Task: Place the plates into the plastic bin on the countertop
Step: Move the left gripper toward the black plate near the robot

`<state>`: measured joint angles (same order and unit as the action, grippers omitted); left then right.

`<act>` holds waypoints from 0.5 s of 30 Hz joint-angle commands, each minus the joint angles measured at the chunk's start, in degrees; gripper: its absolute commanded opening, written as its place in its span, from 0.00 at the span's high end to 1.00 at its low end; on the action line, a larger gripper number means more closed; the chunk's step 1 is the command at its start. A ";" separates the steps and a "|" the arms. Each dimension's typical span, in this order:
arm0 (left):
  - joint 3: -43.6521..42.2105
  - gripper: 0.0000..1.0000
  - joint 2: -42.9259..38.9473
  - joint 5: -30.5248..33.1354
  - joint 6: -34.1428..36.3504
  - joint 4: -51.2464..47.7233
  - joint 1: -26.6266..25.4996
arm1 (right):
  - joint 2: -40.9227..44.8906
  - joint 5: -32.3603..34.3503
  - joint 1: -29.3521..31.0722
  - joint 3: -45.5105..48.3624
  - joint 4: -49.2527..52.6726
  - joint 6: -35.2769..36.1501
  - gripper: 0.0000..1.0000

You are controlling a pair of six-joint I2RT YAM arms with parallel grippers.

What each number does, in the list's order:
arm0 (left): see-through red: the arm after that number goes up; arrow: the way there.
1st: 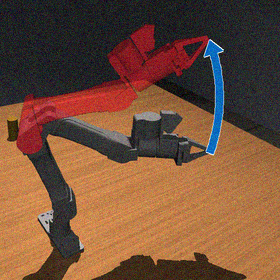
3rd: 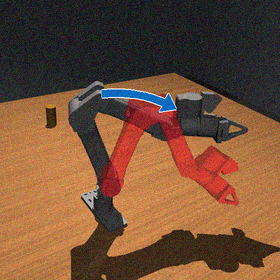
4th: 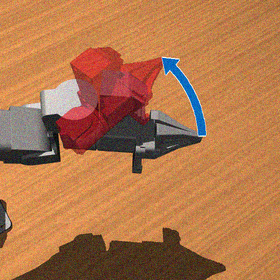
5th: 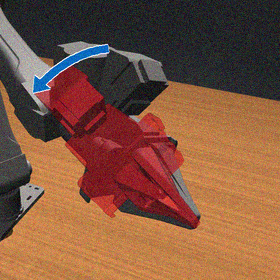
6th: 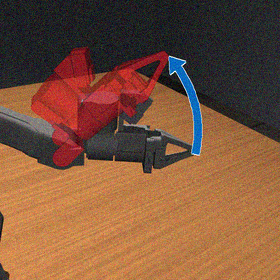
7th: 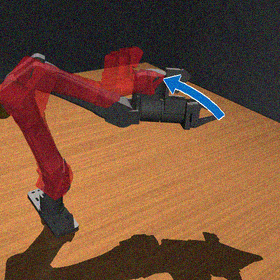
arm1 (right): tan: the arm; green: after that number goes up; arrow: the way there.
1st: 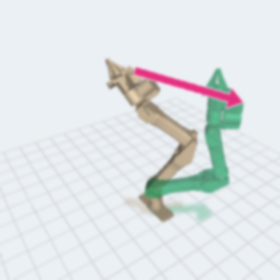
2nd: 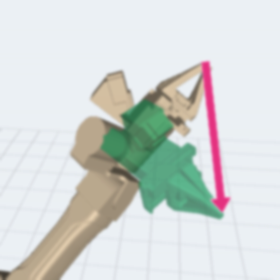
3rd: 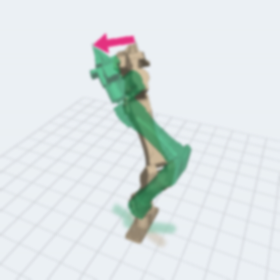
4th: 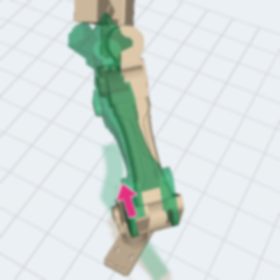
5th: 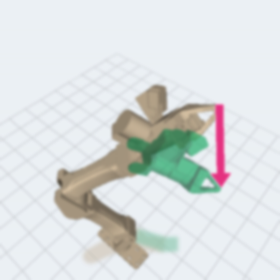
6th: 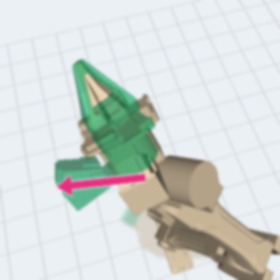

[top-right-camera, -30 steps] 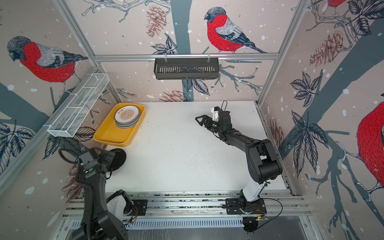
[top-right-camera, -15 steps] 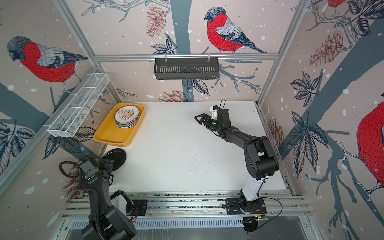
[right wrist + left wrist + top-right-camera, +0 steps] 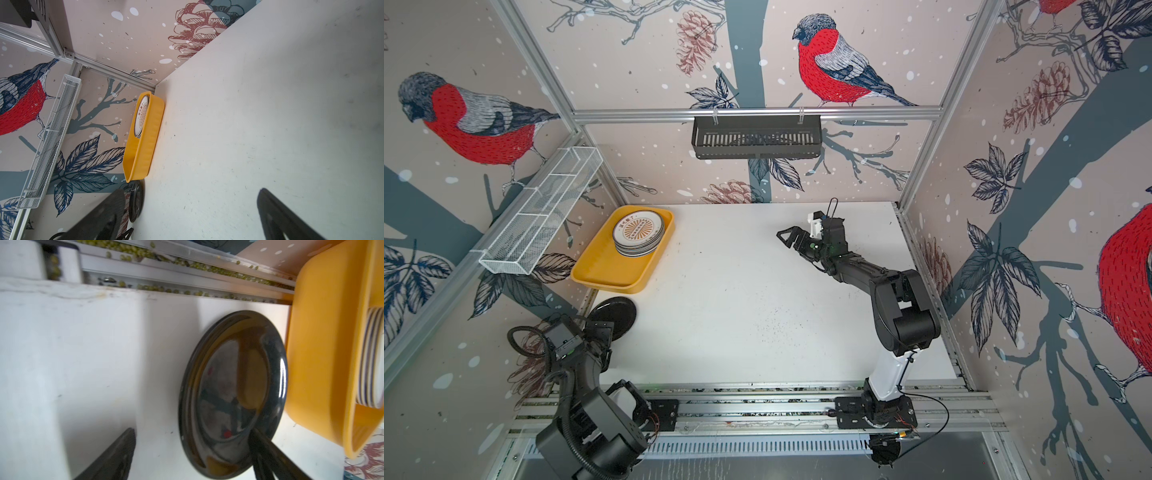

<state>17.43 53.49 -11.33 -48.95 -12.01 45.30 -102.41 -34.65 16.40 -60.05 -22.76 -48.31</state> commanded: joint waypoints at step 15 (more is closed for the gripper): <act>-3.25 0.41 2.81 -3.80 -1.42 6.01 2.12 | 1.88 2.80 -1.28 2.16 -1.80 -2.22 0.00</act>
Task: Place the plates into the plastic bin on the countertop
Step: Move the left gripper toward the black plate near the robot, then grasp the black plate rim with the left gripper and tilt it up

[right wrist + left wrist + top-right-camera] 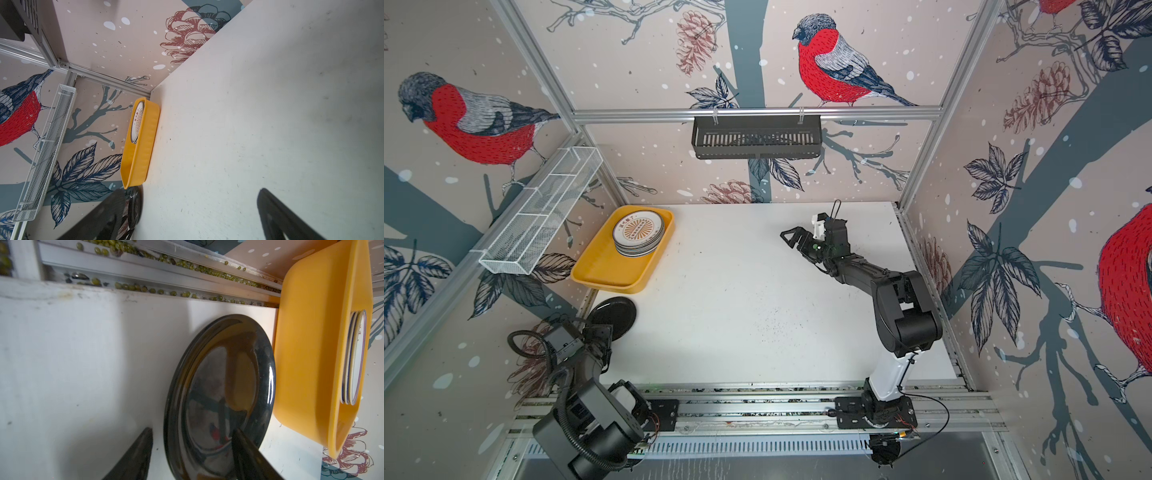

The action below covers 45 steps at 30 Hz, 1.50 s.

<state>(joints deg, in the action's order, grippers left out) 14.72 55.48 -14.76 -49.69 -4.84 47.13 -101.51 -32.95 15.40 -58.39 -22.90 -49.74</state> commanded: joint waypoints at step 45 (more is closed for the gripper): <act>11.28 1.00 -17.84 -3.67 4.69 -18.17 0.54 | 4.00 3.31 -2.28 3.46 -0.91 -1.24 0.00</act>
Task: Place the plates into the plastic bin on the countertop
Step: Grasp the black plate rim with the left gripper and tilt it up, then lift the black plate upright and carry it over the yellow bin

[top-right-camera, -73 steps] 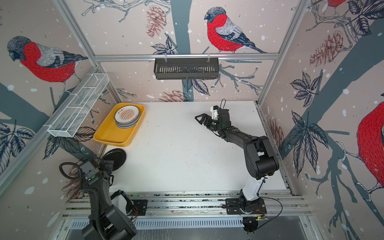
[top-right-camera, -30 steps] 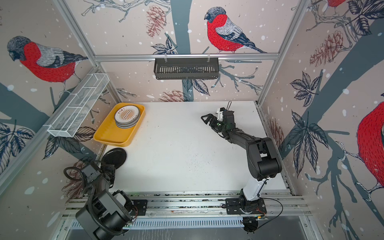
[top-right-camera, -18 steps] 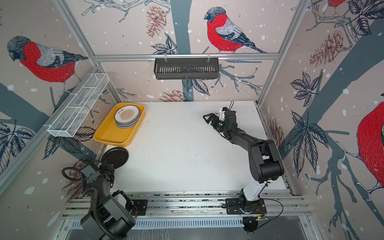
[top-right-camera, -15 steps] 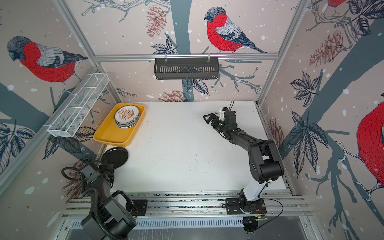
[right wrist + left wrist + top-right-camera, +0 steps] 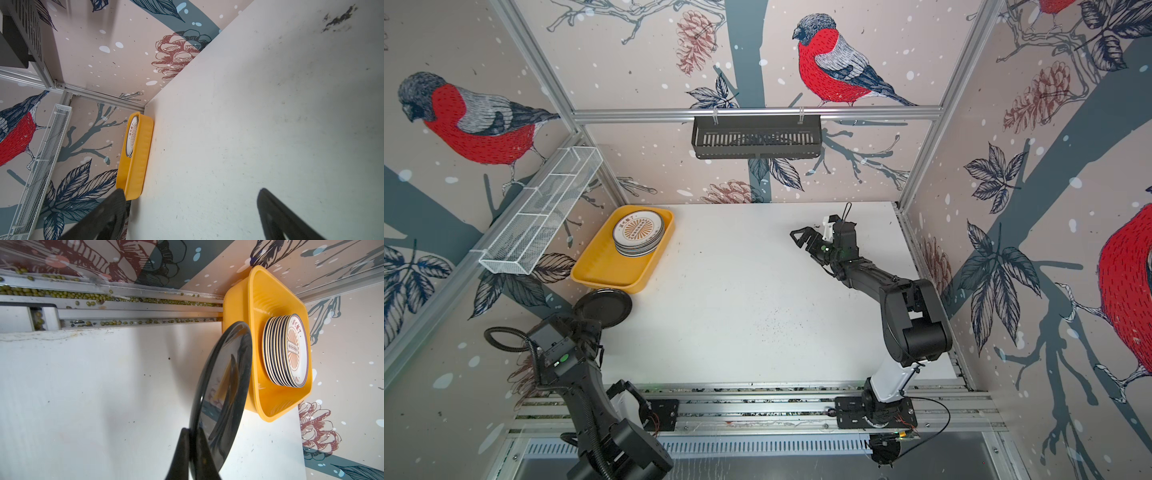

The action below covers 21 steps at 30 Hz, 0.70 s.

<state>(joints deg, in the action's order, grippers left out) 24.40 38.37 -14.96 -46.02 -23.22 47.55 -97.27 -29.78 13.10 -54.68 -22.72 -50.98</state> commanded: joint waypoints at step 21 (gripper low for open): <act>5.77 1.00 0.24 -17.07 -0.54 5.33 0.09 | -0.30 0.28 0.06 0.38 -2.15 -1.04 0.00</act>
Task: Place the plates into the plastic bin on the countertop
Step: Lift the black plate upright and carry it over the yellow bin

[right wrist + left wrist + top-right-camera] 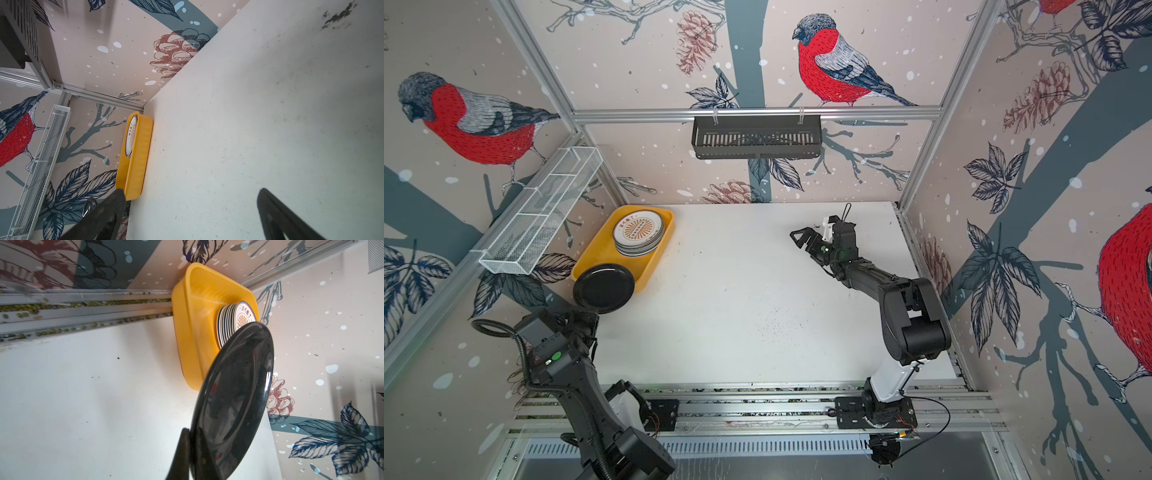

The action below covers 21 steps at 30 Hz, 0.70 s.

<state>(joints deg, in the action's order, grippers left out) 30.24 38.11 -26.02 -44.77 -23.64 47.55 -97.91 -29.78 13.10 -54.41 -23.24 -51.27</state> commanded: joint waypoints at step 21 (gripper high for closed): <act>0.11 1.00 18.53 -13.77 -13.45 32.42 -7.16 | 6.10 1.68 1.63 2.67 -6.26 0.38 0.00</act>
<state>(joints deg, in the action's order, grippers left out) 28.86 54.08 -37.52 -56.34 0.16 40.91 -92.82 -28.84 14.37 -52.42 -26.22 -51.16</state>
